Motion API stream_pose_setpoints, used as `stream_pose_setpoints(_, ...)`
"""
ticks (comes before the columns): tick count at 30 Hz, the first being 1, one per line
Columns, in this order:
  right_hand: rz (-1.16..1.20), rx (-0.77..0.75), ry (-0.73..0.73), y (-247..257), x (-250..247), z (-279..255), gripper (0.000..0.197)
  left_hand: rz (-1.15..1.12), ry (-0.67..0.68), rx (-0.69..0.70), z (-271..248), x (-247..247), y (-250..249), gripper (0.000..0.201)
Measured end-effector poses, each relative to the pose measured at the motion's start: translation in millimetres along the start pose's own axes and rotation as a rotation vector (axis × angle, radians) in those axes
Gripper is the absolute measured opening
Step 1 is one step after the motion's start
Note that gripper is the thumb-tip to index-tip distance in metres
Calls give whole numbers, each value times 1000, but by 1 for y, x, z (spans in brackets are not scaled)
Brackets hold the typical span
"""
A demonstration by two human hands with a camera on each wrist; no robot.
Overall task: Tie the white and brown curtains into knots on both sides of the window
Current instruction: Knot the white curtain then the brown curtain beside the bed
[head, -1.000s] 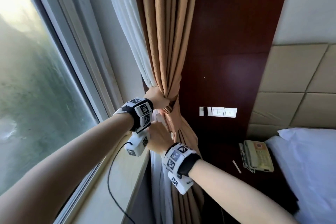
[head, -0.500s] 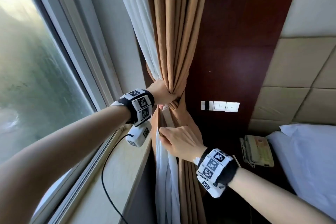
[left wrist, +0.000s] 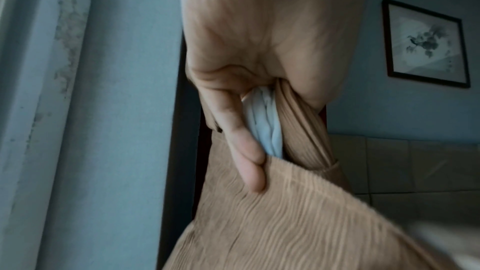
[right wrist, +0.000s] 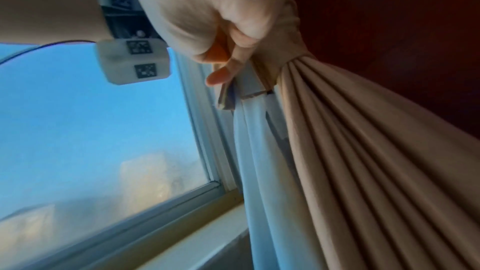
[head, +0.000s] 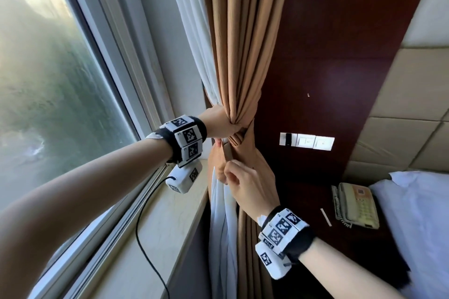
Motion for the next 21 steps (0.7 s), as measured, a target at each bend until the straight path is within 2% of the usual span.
stream_pose_setpoints(3, -20, 99, -92, -9, -11, 6, 18, 15, -10, 10, 3, 2, 0, 37)
stream_pose_setpoints(5, -37, 114, -141, -9, -7, 3, 18, 21, -27, 36, 4, 2, -2, 37)
stream_pose_setpoints(6, 21, 135, -150, -12, -2, 2, 23, 23, -29, 43, 5, 1, -2, 37)
stream_pose_setpoints(8, 312, 311, -116, -22, 12, -2, 26, 23, -21, 35, 6, 1, 0, 36)
stream_pose_setpoints(10, 440, 477, -99, -36, 25, -4, 14, 20, 0, 2, 6, 1, 4, 35)
stream_pose_setpoints(11, 422, 496, -102, -40, 28, -5, 7, 16, 7, -5, 5, 1, 5, 35)
stream_pose_setpoints(15, 339, 383, -89, -31, 33, 2, 14, -1, -28, 27, 5, 0, 5, 37)
stream_pose_setpoints(18, 250, 387, -82, -25, 40, 12, 15, -4, -32, 45, 5, 0, 2, 39)
stream_pose_setpoints(20, 172, 275, -60, -21, 41, 17, 15, -15, -37, 55, 5, -1, 1, 40)
stream_pose_setpoints(21, 113, 184, 0, -17, 42, 18, 13, -24, -40, 57, 4, -2, 0, 41)
Point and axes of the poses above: each hand's wrist, its own z-axis towards the middle knuckle, its own x-axis out of the palm, y = z × x, the point moved 4 cm from there along z, towards the middle knuckle, and after that the axes turned 8 degrees about -y, right-handed, at the moved point
